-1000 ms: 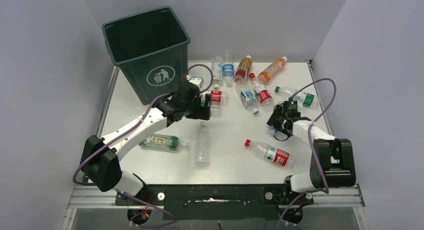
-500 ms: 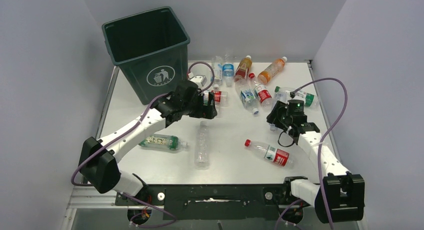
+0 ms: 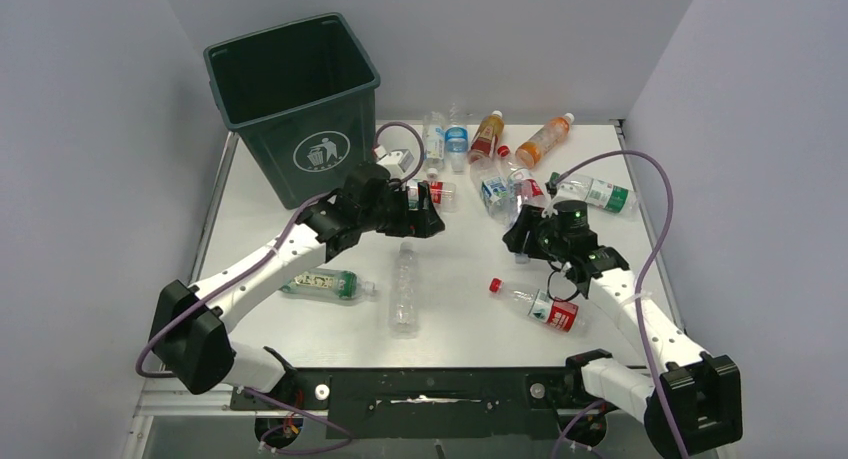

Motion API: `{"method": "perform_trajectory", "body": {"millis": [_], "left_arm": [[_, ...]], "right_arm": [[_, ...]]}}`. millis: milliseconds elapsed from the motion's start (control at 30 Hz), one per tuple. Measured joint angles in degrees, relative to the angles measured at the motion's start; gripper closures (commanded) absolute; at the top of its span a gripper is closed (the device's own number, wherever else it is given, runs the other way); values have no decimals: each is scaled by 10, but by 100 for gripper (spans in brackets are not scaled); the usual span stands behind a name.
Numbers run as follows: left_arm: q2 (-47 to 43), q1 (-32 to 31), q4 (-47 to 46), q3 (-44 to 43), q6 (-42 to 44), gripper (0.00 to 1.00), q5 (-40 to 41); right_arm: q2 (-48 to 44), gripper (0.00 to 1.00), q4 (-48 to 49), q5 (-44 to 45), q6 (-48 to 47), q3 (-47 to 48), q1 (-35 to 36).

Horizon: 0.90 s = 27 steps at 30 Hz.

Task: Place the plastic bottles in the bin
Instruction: Pick up the plastic bottle at the center of the board, then place the plastic bottle in the trash bin.

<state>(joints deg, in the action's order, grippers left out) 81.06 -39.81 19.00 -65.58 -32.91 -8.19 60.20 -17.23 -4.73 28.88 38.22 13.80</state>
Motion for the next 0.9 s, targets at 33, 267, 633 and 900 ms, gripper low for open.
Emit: {"method": "perform_trajectory", "body": {"millis": [33,267,633,900], "left_arm": [[-3,0,-7,4,-5,11,-4],[-24,0,-66,42,-53,10,-36],[-25,0,-141,93,-119,10,-63],[-41,2,-187,124,-155,10,-71]], "right_arm": [[0,51,5,-3,0,0,7],[0,51,27,-4,3,2,58],[42,51,63,39,18,40,182],[80,51,77,61,18,61,246]]}}
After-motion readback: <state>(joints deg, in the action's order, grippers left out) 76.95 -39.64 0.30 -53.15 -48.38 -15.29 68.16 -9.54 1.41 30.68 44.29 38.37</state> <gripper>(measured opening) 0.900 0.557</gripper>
